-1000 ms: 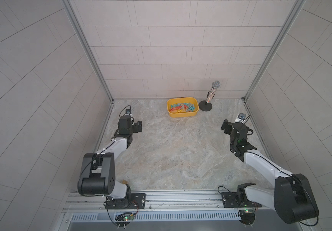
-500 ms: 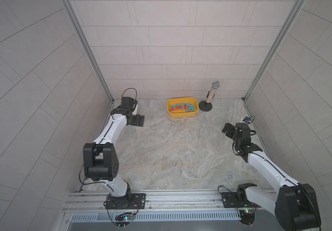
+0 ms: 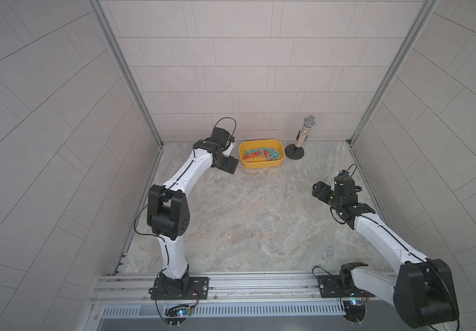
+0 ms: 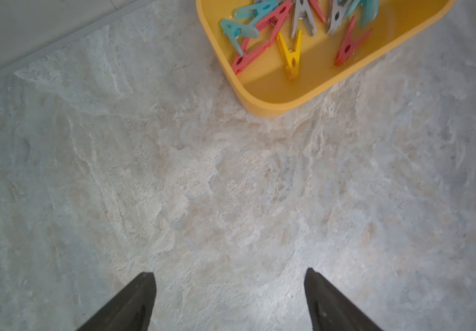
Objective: Take the clothespins out of the storage box
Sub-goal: Move the storage box to the center of the board.
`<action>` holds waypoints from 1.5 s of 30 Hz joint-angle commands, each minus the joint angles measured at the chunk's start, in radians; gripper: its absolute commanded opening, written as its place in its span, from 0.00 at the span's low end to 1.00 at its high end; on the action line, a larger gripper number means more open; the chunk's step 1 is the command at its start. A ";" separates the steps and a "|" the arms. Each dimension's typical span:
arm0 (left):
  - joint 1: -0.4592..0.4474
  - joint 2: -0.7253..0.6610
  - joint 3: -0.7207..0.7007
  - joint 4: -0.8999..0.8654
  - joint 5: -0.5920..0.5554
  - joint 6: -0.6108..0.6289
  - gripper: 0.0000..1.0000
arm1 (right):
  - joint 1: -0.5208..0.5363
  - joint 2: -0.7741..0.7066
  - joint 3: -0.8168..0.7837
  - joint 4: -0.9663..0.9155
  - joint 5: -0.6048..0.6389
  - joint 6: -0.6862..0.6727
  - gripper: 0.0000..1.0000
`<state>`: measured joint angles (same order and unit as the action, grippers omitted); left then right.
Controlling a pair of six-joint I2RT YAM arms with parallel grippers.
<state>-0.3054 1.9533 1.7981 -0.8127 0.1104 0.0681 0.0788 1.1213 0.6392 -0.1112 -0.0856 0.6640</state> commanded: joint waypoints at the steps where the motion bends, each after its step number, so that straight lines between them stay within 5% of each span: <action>1: -0.013 0.073 0.079 0.019 0.000 -0.091 0.88 | 0.007 -0.036 -0.009 -0.027 -0.017 0.006 0.87; 15: -0.046 0.324 0.270 0.286 -0.082 -0.252 0.81 | 0.012 -0.106 -0.036 -0.051 -0.005 -0.005 0.85; 25: -0.046 0.482 0.437 0.275 -0.116 -0.322 0.78 | 0.013 -0.135 -0.041 -0.071 0.000 -0.010 0.84; 45: -0.047 0.619 0.552 0.276 -0.130 -0.338 0.53 | 0.013 -0.163 -0.045 -0.087 0.026 -0.040 0.82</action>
<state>-0.3496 2.5507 2.3146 -0.5358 -0.0059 -0.2584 0.0872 0.9760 0.6048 -0.1806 -0.0818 0.6353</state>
